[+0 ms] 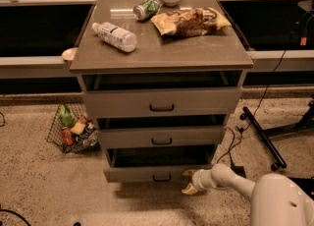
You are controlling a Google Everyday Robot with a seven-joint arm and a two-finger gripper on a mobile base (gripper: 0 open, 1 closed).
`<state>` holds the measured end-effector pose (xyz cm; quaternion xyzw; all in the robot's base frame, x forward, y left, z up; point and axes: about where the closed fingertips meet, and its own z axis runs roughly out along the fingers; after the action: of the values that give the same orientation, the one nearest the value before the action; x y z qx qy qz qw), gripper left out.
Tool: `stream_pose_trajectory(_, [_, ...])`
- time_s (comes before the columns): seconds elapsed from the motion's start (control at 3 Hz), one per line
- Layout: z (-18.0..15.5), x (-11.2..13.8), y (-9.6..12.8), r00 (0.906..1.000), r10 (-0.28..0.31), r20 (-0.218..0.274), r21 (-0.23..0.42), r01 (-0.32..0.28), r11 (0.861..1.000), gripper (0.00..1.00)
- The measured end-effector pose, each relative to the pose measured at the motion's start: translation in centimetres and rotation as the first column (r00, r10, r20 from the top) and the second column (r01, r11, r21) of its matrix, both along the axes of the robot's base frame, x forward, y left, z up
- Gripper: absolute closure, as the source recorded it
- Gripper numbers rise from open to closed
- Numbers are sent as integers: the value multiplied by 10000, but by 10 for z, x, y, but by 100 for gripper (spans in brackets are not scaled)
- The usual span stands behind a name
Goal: Close bottom drawer
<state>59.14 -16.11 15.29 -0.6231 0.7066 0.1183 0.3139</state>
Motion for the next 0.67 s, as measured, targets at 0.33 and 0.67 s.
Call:
stream_pose_trajectory(0.33, [-1,14,-6,9996,-188,198,418,179,9990,16])
stream_pose_trajectory(0.67, [-4,23,-12,9995,-229,217,844,210,9962,0])
